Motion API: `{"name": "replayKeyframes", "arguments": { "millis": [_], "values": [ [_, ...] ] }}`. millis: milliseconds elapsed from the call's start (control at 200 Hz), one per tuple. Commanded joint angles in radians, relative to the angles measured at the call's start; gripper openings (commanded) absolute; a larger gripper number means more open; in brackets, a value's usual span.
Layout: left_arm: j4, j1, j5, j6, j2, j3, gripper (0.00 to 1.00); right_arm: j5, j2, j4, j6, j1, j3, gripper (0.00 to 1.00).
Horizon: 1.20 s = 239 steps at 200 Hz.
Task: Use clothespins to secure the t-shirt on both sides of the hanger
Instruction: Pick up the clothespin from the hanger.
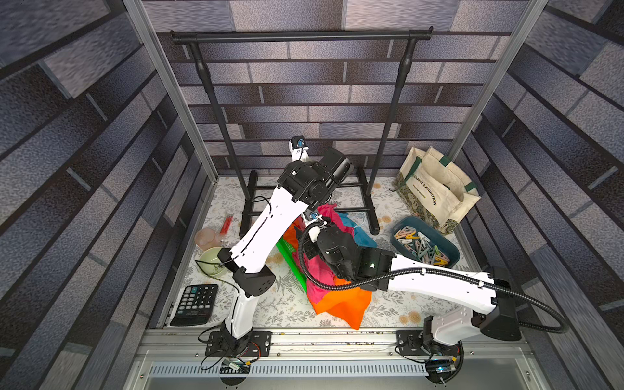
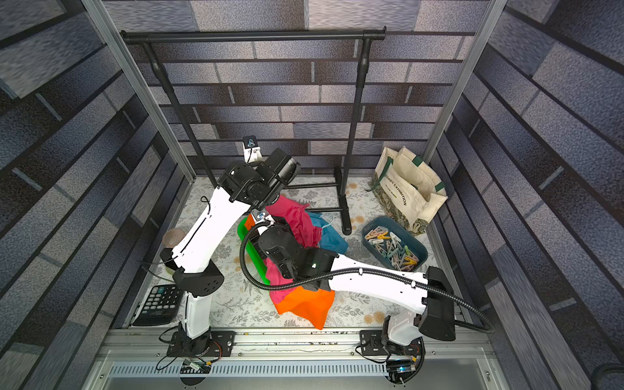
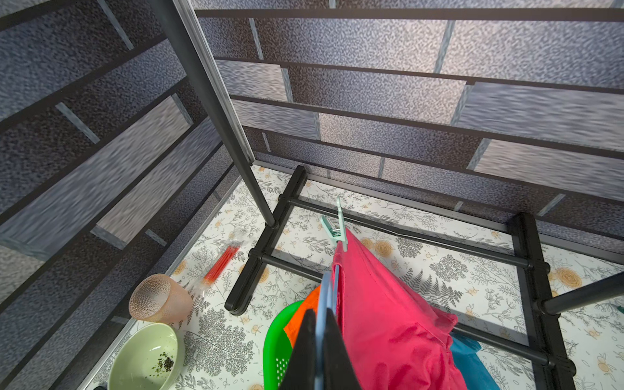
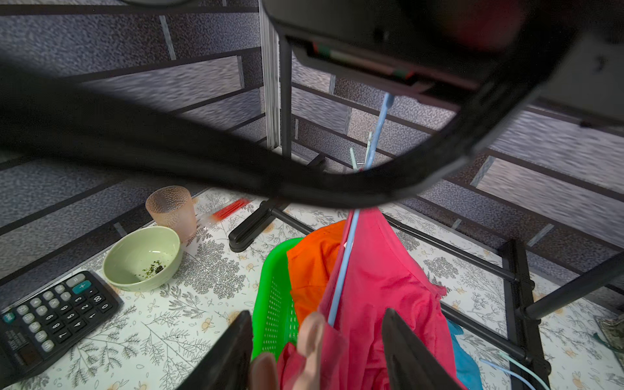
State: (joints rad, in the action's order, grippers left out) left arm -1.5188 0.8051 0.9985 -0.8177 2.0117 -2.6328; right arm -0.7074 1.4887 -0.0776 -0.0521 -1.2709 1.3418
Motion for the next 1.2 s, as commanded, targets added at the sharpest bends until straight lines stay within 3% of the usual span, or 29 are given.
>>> {"name": "replayKeyframes", "arguments": {
  "millis": [0, 296, 526, 621, 867, 1012, 1117, 1192],
  "values": [
    [-0.023, 0.012, 0.025, -0.010, -0.002, -0.019, 0.00, -0.087, -0.011, 0.043, 0.023, 0.006, 0.040, 0.52],
    [-0.022, 0.016, 0.032, -0.004, -0.013, -0.017, 0.00, -0.045, -0.089, 0.012, -0.060, 0.035, -0.017, 0.41],
    [-0.022, 0.016, 0.030, -0.001, -0.013, -0.018, 0.00, 0.126, -0.182, -0.011, -0.216, 0.083, -0.076, 0.38],
    [-0.021, 0.015, 0.031, 0.000, -0.014, -0.017, 0.00, 0.174, -0.208, -0.012, -0.271, 0.102, -0.097, 0.30],
    [-0.018, 0.020, 0.028, 0.002, -0.018, -0.017, 0.00, 0.263, -0.233, -0.002, -0.341, 0.147, -0.124, 0.23],
    [-0.010, 0.020, 0.017, 0.005, -0.023, -0.018, 0.00, 0.329, -0.241, 0.062, -0.375, 0.163, -0.154, 0.13],
    [-0.004, 0.020, 0.007, 0.001, -0.021, -0.018, 0.00, 0.357, -0.252, 0.196, -0.402, 0.165, -0.205, 0.02],
    [-0.003, 0.020, -0.004, -0.005, -0.018, -0.018, 0.00, 0.352, -0.251, 0.292, -0.399, 0.165, -0.239, 0.00]
  ]
}}
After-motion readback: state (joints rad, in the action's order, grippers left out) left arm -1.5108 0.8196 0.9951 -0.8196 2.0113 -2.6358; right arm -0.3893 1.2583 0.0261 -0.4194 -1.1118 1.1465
